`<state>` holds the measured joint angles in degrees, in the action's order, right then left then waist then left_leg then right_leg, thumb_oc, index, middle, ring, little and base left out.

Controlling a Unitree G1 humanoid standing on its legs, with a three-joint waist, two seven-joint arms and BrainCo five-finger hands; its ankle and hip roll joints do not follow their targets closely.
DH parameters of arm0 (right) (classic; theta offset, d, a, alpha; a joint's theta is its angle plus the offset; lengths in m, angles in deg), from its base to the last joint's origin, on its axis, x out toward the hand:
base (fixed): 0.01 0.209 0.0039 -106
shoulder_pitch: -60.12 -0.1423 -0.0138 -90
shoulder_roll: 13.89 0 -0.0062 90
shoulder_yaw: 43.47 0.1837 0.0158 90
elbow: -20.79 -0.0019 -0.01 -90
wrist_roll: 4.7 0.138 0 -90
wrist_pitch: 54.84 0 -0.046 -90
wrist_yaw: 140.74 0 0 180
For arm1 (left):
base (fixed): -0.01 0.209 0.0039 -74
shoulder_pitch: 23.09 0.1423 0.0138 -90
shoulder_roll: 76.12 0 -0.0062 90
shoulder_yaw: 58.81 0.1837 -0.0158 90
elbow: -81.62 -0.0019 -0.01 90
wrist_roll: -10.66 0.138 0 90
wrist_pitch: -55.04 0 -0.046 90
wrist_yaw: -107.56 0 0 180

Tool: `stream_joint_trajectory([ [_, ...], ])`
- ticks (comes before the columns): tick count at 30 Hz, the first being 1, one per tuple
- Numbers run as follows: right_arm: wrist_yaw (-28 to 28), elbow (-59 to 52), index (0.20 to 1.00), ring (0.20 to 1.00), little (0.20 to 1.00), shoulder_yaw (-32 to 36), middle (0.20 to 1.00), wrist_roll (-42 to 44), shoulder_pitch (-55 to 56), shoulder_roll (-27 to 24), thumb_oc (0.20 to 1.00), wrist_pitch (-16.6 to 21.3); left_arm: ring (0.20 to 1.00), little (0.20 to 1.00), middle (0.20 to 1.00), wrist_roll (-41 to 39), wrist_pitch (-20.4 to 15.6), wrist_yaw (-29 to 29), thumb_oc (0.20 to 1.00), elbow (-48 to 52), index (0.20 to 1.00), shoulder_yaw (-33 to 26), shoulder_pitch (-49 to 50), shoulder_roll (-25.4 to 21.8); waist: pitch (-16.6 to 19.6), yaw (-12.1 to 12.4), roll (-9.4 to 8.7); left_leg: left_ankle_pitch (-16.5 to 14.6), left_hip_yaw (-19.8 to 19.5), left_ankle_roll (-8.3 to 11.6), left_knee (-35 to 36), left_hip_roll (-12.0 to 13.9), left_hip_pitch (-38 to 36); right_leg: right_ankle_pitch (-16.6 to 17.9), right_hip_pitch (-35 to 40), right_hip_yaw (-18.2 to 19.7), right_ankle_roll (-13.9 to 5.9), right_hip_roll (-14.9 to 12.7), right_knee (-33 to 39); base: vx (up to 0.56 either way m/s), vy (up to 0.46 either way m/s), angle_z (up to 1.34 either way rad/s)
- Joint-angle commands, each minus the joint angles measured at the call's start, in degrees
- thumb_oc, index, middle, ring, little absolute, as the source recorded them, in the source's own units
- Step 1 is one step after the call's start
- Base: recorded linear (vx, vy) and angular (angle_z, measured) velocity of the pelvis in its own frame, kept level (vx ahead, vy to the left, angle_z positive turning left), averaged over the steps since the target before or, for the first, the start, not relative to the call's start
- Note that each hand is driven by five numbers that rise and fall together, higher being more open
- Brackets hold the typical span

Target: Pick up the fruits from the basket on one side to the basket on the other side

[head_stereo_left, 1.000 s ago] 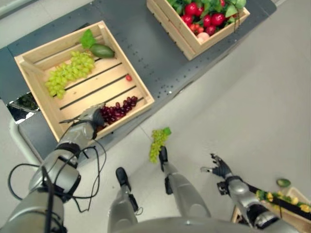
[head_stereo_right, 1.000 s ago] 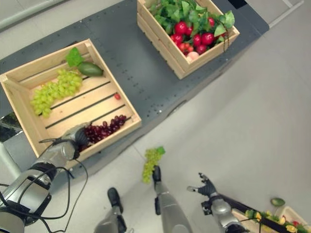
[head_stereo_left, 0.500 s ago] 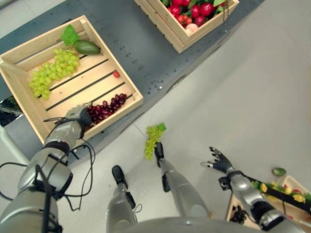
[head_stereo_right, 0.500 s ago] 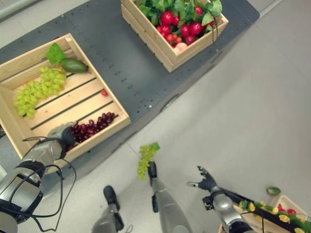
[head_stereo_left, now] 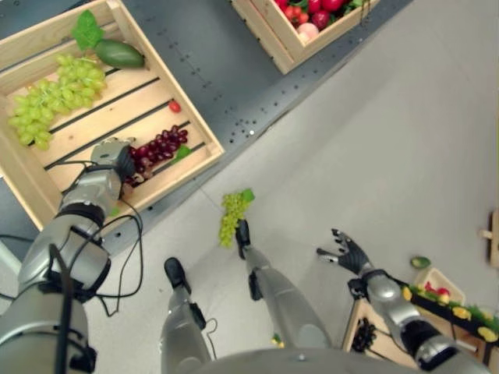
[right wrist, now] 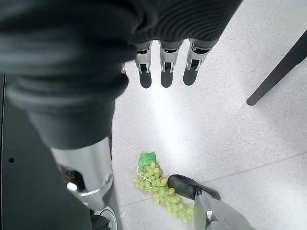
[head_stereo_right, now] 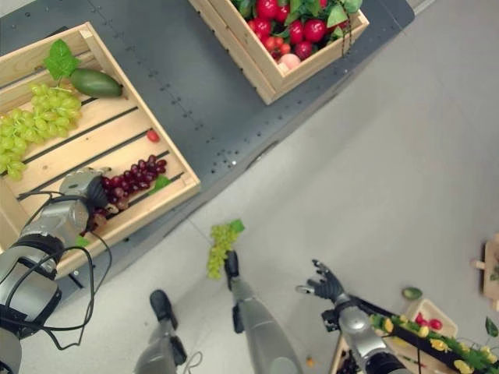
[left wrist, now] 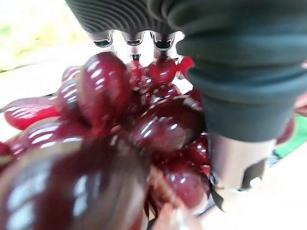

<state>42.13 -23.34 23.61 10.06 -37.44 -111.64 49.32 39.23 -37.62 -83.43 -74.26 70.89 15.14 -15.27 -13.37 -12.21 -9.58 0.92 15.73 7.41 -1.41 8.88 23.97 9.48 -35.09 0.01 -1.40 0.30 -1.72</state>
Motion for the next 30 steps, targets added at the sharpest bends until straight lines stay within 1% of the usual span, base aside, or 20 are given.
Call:
stream_joint_trajectory([
  [1, -0.22, -1.40, 1.000, 1.000, 1.000, 3.07, 1.000, 2.46, 1.30, -0.68, 1.000, 2.35, 1.000, 1.000, 1.000, 3.65, 0.52, -1.07, 1.000, 7.34, 1.000, -1.57, -1.53, -0.58, -1.25, 0.68, 0.99, -2.42, -2.71, -2.41, -6.26, -0.45, 0.87, -4.99, 1.26, -0.85, -4.82, 0.24, -6.06, -0.01, -0.032, 0.09],
  [2, -0.26, -1.07, 1.000, 1.000, 1.000, 3.46, 1.000, 2.73, 1.47, -0.46, 1.000, 2.33, 1.000, 1.000, 1.000, 4.18, 0.86, -0.72, 1.000, 10.49, 1.000, -1.82, -1.83, -0.73, -1.37, 0.93, 1.13, -2.48, -3.04, -2.45, -6.28, -0.50, 1.01, -5.07, 1.28, -0.97, -4.76, 0.14, -5.99, -0.01, -0.041, 0.09],
  [3, -0.42, -1.07, 1.000, 1.000, 1.000, 4.16, 1.000, 2.94, 1.79, -0.12, 1.000, 2.12, 1.000, 1.000, 1.000, 5.08, 1.50, -0.32, 1.000, 16.48, 1.000, -3.40, -1.81, -1.62, -1.73, 1.37, 1.29, -2.60, -3.58, -2.52, -6.55, -0.66, 1.45, -5.23, 1.46, -1.27, -4.70, -0.08, -5.87, -0.01, -0.039, 0.09],
  [6, -0.71, -1.14, 1.000, 1.000, 1.000, 5.00, 1.000, 3.07, 2.38, 0.21, 1.000, 1.78, 1.000, 1.000, 1.000, 6.01, 2.11, 0.60, 1.000, 22.30, 1.000, -5.88, -0.22, -2.82, -2.00, 1.84, 1.50, -2.70, -4.06, -2.53, -6.73, -0.78, 1.67, -5.41, 1.53, -1.69, -4.60, -0.29, -5.85, 0.00, -0.022, 0.15],
  [7, -1.11, -1.06, 1.000, 1.000, 1.000, 5.70, 1.000, 3.14, 2.97, 0.43, 1.000, 1.41, 0.558, 0.558, 0.558, 7.06, 2.55, 1.47, 0.558, 26.97, 0.558, -8.53, 1.94, -4.04, -2.17, 2.29, 1.69, -2.82, -4.34, -2.57, -6.85, -0.86, 1.85, -5.60, 1.69, -1.87, -4.53, -0.43, -5.81, 0.00, -0.021, 0.03],
  [8, -1.12, -1.06, 1.000, 1.000, 1.000, 5.57, 1.000, 3.14, 2.96, 0.34, 1.000, 1.41, 0.200, 0.200, 0.200, 7.14, 2.65, 1.63, 0.200, 27.29, 0.200, -8.89, 2.31, -4.15, -2.12, 2.13, 1.76, -2.82, -4.37, -2.57, -6.87, -0.86, 1.86, -5.61, 1.70, -1.90, -4.53, -0.44, -5.80, -0.01, -0.018, 0.05],
  [10, -1.50, -1.19, 1.000, 1.000, 1.000, 6.15, 1.000, 2.95, 3.55, 0.39, 1.000, 0.92, 0.200, 0.200, 0.200, 7.78, 2.88, 2.65, 0.200, 31.06, 0.200, -11.68, 4.94, -5.37, -2.16, 2.57, 1.98, -2.96, -4.57, -2.62, -6.93, -0.99, 2.05, -5.78, 1.75, -2.00, -4.42, -0.53, -5.86, -0.01, -0.003, 0.07],
  [13, -2.16, -1.26, 1.000, 1.000, 1.000, 6.63, 1.000, 2.89, 4.10, 0.39, 1.000, 0.59, 0.200, 0.200, 0.200, 8.10, 2.86, 2.72, 0.200, 34.19, 0.200, -15.06, 7.70, -6.83, -2.12, 3.06, 2.13, -3.06, -4.82, -2.66, -6.98, -1.09, 2.25, -5.87, 1.76, -2.15, -4.23, -0.63, -5.88, 0.00, 0.000, 0.00],
  [16, -2.66, -1.48, 1.000, 1.000, 1.000, 6.82, 1.000, 2.93, 4.42, 0.15, 1.000, 0.28, 0.200, 0.200, 0.200, 8.10, 2.55, 2.93, 0.200, 36.12, 0.200, -17.66, 10.16, -8.42, -1.95, 3.15, 2.29, -3.14, -4.93, -2.69, -6.92, -1.13, 2.21, -5.84, 1.84, -2.14, -4.14, -0.69, -5.75, 0.00, 0.001, 0.01],
  [18, -2.87, -1.02, 1.000, 1.000, 1.000, 7.14, 1.000, 2.98, 4.43, -0.08, 1.000, 0.33, 0.200, 0.200, 0.200, 7.51, 1.84, 2.60, 0.200, 35.82, 0.200, -19.33, 12.56, -10.73, -1.93, 3.47, 2.59, -3.06, -4.92, -2.67, -6.88, -1.20, 2.36, -5.78, 1.73, -2.22, -4.12, -0.78, -5.62, 0.00, 0.000, 0.02],
  [19, -2.92, -1.11, 1.000, 1.000, 1.000, 7.26, 1.000, 2.96, 4.49, -0.18, 1.000, 0.29, 0.266, 0.266, 0.266, 7.16, 1.52, 2.61, 0.266, 35.61, 0.266, -19.59, 13.38, -11.33, -1.97, 3.59, 2.66, -2.96, -4.97, -2.65, -6.89, -1.20, 2.48, -5.75, 1.71, -2.26, -4.11, -0.83, -5.59, 0.00, 0.000, 0.00],
  [20, -2.90, -0.95, 1.000, 1.000, 1.000, 7.23, 1.000, 2.98, 4.38, -0.31, 1.000, 0.34, 0.868, 0.868, 0.868, 6.74, 1.20, 2.59, 0.868, 35.14, 0.868, -19.63, 13.98, -11.79, -1.93, 3.54, 2.69, -2.89, -5.07, -2.65, -6.98, -1.25, 2.71, -5.67, 1.62, -2.29, -4.13, -0.84, -5.54, 0.00, 0.000, 0.00],
  [21, -2.87, -1.07, 1.000, 1.000, 1.000, 7.32, 1.000, 2.90, 4.49, -0.42, 1.000, 0.36, 1.000, 1.000, 1.000, 6.56, 1.09, 2.57, 1.000, 34.83, 1.000, -19.77, 14.48, -11.95, -1.91, 3.56, 2.73, -2.84, -5.11, -2.66, -6.98, -1.30, 2.81, -5.65, 1.57, -2.25, -4.12, -0.82, -5.51, 0.00, 0.000, 0.00],
  [26, -2.86, -0.88, 1.000, 1.000, 1.000, 7.31, 1.000, 3.18, 4.15, -0.59, 1.000, 0.46, 1.000, 1.000, 1.000, 5.62, 1.17, 2.40, 1.000, 32.44, 1.000, -18.35, 13.70, -10.34, -1.86, 3.44, 2.94, -2.71, -5.35, -2.71, -7.07, -1.33, 3.02, -5.76, 1.42, -2.38, -4.06, -0.89, -5.77, 0.00, 0.000, 0.01],
  [28, -2.83, -0.69, 1.000, 1.000, 1.000, 7.18, 1.000, 3.08, 4.02, -0.58, 1.000, 0.42, 1.000, 1.000, 1.000, 5.05, 1.25, 2.23, 1.000, 31.29, 1.000, -17.75, 12.91, -8.63, -1.76, 3.45, 3.05, -2.55, -5.59, -2.71, -6.83, -1.40, 3.02, -5.87, 1.35, -2.43, -4.01, -0.89, -5.83, 0.00, 0.000, 0.00],
  [29, -2.83, -0.68, 1.000, 1.000, 1.000, 7.21, 1.000, 3.08, 4.03, -0.58, 1.000, 0.42, 1.000, 1.000, 1.000, 5.04, 1.23, 2.20, 1.000, 31.23, 1.000, -17.68, 12.85, -8.60, -1.76, 3.47, 3.07, -2.54, -5.60, -2.71, -6.81, -1.40, 3.01, -5.88, 1.35, -2.44, -4.01, -0.89, -5.83, 0.00, 0.000, 0.00],
  [30, -2.76, -0.44, 1.000, 1.000, 1.000, 7.10, 1.000, 3.10, 3.94, -0.47, 1.000, 0.50, 1.000, 1.000, 1.000, 4.89, 1.30, 1.98, 1.000, 30.00, 1.000, -17.06, 12.44, -7.33, -1.66, 3.46, 3.16, -2.36, -5.56, -2.68, -6.50, -1.46, 2.86, -5.89, 1.42, -2.56, -4.02, -0.98, -5.84, 0.00, 0.000, 0.00],
])
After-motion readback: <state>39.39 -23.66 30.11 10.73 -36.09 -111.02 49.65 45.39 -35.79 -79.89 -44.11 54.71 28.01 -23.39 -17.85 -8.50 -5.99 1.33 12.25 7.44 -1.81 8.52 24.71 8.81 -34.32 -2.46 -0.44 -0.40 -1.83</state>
